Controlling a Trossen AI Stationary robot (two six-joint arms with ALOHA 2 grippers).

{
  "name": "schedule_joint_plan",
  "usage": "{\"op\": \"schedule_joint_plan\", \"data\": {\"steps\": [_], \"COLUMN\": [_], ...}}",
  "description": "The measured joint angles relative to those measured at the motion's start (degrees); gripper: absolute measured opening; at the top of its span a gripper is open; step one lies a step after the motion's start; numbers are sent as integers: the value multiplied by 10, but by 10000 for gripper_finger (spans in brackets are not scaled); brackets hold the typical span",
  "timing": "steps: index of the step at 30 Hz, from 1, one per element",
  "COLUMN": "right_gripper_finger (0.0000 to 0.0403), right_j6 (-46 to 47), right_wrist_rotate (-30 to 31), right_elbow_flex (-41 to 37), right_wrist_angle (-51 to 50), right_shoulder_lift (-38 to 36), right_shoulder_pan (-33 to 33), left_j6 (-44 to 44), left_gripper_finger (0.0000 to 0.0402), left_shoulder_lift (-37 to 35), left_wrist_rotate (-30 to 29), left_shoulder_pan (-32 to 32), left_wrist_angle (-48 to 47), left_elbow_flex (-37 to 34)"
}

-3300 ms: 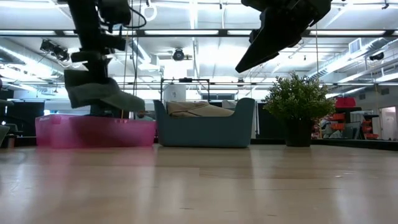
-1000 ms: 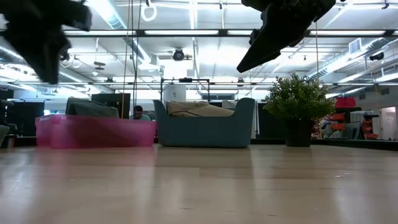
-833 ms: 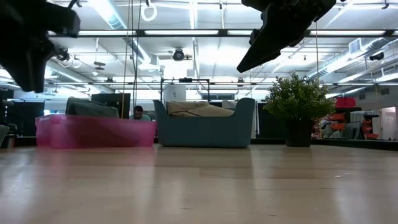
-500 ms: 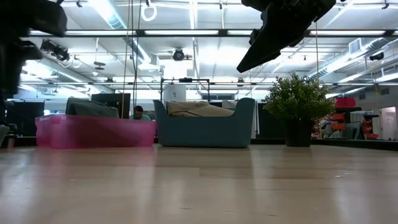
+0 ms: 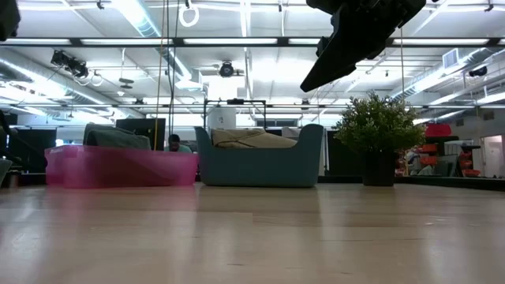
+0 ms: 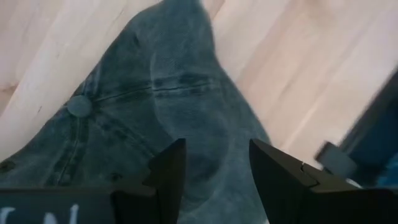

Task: Pick & Place hat
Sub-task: Put the black cap into the pink bin

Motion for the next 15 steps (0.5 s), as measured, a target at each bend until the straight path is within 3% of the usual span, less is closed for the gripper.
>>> {"op": "schedule_joint_plan", "data": {"steps": [15], "right_gripper_finger": [164], "right_j6": [0], "right_wrist_rotate": [0], "right_elbow_flex": [0], "right_wrist_angle": [4], "right_shoulder_lift": [0], "right_shoulder_pan": [0], "left_j6": [-13], "left_gripper_finger": [181], "left_shoulder_lift": [140], "left_wrist_rotate": [-2], "left_shoulder_pan": [21], "left_wrist_angle": [78], "left_elbow_flex": [0]}}
